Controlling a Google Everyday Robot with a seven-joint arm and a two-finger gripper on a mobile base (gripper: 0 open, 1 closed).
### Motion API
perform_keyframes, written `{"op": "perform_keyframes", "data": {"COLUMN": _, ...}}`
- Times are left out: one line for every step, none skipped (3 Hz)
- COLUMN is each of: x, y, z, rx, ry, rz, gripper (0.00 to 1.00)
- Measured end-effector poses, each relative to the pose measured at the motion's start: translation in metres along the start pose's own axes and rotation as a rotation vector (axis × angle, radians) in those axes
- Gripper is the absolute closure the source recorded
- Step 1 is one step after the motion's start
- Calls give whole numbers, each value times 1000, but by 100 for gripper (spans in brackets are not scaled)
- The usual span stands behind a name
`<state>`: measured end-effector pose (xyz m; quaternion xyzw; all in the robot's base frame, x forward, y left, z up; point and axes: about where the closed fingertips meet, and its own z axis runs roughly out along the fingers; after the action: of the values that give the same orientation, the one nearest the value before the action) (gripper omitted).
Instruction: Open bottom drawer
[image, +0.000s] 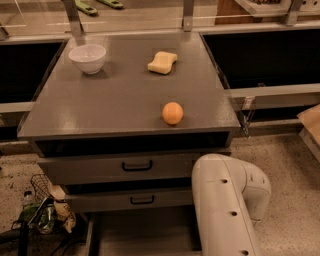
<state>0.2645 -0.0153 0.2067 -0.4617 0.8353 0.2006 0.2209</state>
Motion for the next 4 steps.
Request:
{"op": "perform_keyframes", "data": {"x": -42, "y": -7, "z": -31, "rx": 101, "ry": -113, "rz": -57, "gripper": 0}}
{"op": "perform_keyframes", "data": {"x": -65, "y": -9, "z": -51, "rx": 157, "ry": -164, "rz": -92, "gripper": 0}}
{"op": "perform_keyframes", "data": {"x": -64, "y": -7, "z": -50, "rx": 152, "ry": -163, "rz": -90, "gripper": 0}}
{"op": "perform_keyframes", "data": {"x": -52, "y": -21, "z": -27, "rx": 125, "ry": -115, "rz": -53, "gripper": 0}}
